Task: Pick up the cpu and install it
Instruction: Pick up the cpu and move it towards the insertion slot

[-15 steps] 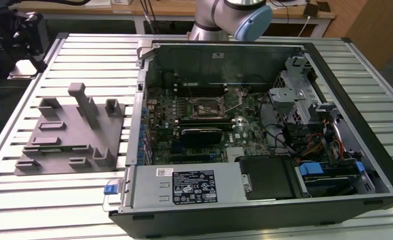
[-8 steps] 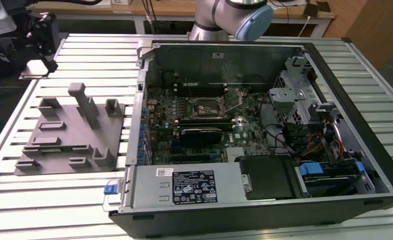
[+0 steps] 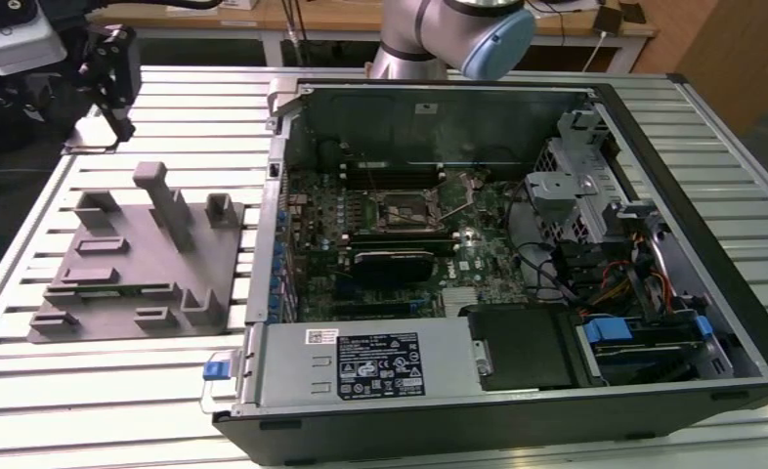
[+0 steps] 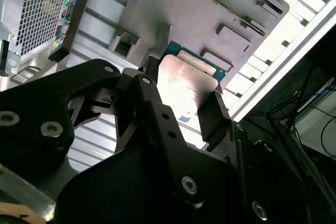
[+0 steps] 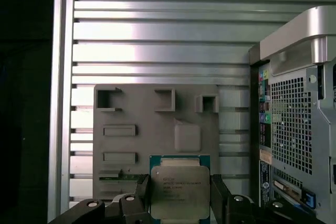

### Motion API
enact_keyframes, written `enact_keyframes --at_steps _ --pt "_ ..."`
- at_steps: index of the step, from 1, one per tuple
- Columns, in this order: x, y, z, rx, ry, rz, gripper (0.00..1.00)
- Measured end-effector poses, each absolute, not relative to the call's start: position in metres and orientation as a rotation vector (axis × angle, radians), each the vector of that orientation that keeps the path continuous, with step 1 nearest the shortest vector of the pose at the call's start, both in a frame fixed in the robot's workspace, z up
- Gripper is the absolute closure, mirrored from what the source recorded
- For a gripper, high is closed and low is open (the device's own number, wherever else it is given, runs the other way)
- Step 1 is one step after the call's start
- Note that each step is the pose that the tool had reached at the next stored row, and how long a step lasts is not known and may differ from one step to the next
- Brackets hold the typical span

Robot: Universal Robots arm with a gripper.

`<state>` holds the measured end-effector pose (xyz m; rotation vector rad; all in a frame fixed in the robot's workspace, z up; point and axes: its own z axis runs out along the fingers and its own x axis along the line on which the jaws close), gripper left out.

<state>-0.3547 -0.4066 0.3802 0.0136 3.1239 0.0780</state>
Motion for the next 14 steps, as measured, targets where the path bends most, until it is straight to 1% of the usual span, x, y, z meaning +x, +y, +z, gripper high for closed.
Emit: enact_keyframes --at_steps 14 --pt "-0.319 -0.407 0.38 0.014 3.124 0.078 0.46"
